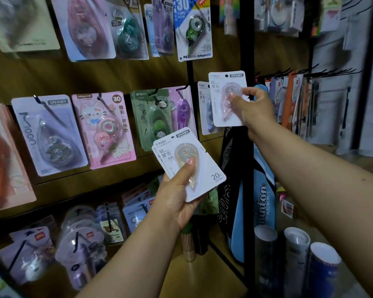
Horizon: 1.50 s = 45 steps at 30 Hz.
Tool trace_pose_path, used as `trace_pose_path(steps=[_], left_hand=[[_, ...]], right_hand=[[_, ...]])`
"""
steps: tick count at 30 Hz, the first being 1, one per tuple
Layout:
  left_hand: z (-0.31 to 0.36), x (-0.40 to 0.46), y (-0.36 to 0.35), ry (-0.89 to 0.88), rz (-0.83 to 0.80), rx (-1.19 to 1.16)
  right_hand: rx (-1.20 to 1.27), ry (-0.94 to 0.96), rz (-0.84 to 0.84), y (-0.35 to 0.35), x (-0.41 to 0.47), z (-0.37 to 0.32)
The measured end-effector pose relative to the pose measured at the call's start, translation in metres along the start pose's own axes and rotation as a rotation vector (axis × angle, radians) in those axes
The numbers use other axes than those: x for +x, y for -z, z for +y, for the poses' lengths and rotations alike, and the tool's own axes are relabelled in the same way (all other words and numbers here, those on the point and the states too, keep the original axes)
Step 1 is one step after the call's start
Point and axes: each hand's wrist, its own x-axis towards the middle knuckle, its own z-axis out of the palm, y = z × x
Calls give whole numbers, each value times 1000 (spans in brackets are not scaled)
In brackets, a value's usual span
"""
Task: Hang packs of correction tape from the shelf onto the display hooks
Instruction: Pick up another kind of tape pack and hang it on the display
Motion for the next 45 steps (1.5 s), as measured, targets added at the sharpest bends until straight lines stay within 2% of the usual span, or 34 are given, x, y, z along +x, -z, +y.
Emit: trace_pose_path(steps=[13, 21, 24, 27, 30, 32, 36, 41, 45], left_hand=[[-4, 3, 4, 24, -41, -14], [-5, 6, 8, 27, -27, -25], [-4, 5, 9, 25, -40, -24], [-3, 5, 9, 13, -49, -5], [-3, 5, 8, -34, -59, 25], [-2, 5, 7, -81, -64, 43], [-1, 4, 4, -170, -110, 104], [4, -1, -1, -154, -106, 125], [6, -1, 1, -147, -88, 169]], right_hand=[[91, -155, -128, -12, 12, 10], [-285, -98, -297, -28, 17, 8], [-436, -169, -369, -30, 14, 7], [-442, -206, -337, -28, 5, 12], [-506, -72, -292, -23, -20, 12], [-470, -70, -339, -18, -45, 13], [-391, -169, -558, -8, -87, 15], [-196, -208, -484, -1, -95, 15], [-185, -175, -400, -1, -94, 15]])
